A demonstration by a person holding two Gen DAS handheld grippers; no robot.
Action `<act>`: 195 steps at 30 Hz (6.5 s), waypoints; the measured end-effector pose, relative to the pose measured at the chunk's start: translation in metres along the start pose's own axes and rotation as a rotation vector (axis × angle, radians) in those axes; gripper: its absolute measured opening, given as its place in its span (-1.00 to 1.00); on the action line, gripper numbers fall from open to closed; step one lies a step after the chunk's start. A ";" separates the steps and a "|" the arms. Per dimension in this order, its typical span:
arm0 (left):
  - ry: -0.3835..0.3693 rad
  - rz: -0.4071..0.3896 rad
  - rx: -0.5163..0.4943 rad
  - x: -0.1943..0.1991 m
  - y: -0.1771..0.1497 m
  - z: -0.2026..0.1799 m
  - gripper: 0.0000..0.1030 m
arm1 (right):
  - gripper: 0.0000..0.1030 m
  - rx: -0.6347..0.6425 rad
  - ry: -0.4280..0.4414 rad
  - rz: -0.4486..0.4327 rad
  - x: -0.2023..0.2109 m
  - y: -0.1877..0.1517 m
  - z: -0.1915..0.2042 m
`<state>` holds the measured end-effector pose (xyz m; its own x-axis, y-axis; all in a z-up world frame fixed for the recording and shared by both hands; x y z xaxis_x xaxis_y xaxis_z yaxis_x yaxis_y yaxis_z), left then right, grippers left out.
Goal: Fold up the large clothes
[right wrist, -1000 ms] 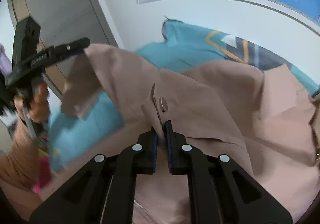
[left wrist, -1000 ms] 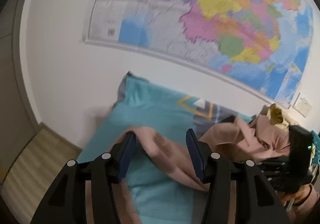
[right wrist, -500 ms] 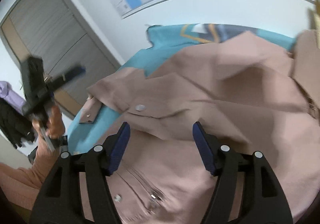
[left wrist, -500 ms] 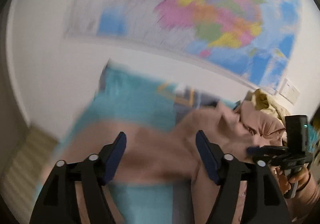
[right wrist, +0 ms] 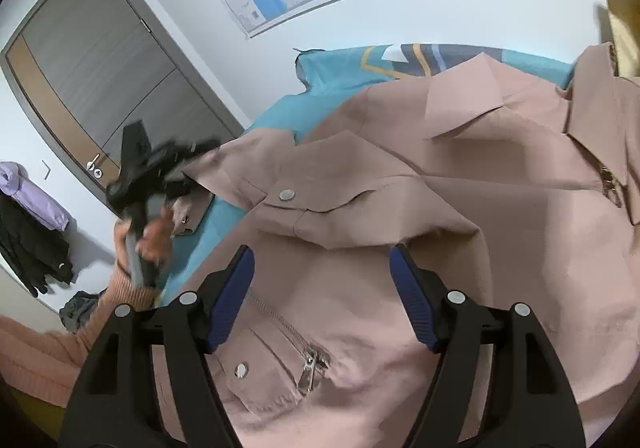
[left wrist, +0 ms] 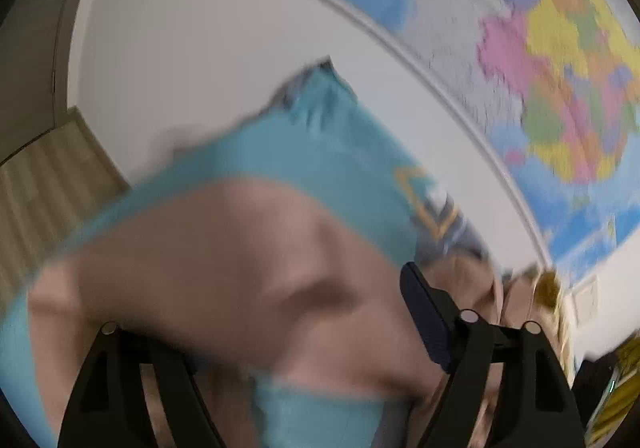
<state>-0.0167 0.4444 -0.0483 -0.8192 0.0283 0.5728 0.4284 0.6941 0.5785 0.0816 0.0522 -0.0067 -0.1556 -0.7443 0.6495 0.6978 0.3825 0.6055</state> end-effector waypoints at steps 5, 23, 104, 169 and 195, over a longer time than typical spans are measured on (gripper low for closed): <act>0.015 -0.126 -0.212 0.026 0.030 -0.063 -1.00 | 0.35 -0.027 -0.042 -0.047 0.031 -0.011 -0.012; -0.079 0.308 -1.321 -0.066 -0.223 -0.277 -0.10 | 0.41 -0.128 -0.154 -0.185 0.114 -0.046 -0.054; 0.133 0.229 -0.882 -0.051 -0.113 -0.153 0.52 | -0.06 -0.165 -0.381 -0.131 0.090 -0.045 -0.118; -0.300 0.564 -0.603 0.076 -0.231 -0.106 0.26 | 0.63 -0.290 0.034 -0.100 0.148 -0.224 -0.026; -0.304 0.624 -0.480 0.091 -0.211 -0.075 -0.69 | -0.51 -0.464 0.218 -0.078 0.167 -0.257 -0.023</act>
<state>-0.1533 0.2464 -0.0746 -0.4157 0.5451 0.7280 0.8960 0.1079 0.4308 -0.1075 -0.1827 -0.0642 -0.1045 -0.8767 0.4696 0.9343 0.0753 0.3484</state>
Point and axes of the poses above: each gripper's, at about its wrist camera, not at the fingertips, and x roughly against the way its jaws point, z to its left, y to its top, the point moved 1 cm from there along -x, roughly the way its jaws point, and after that the axes turned 1 degree about -x, right-handed, at the moved point
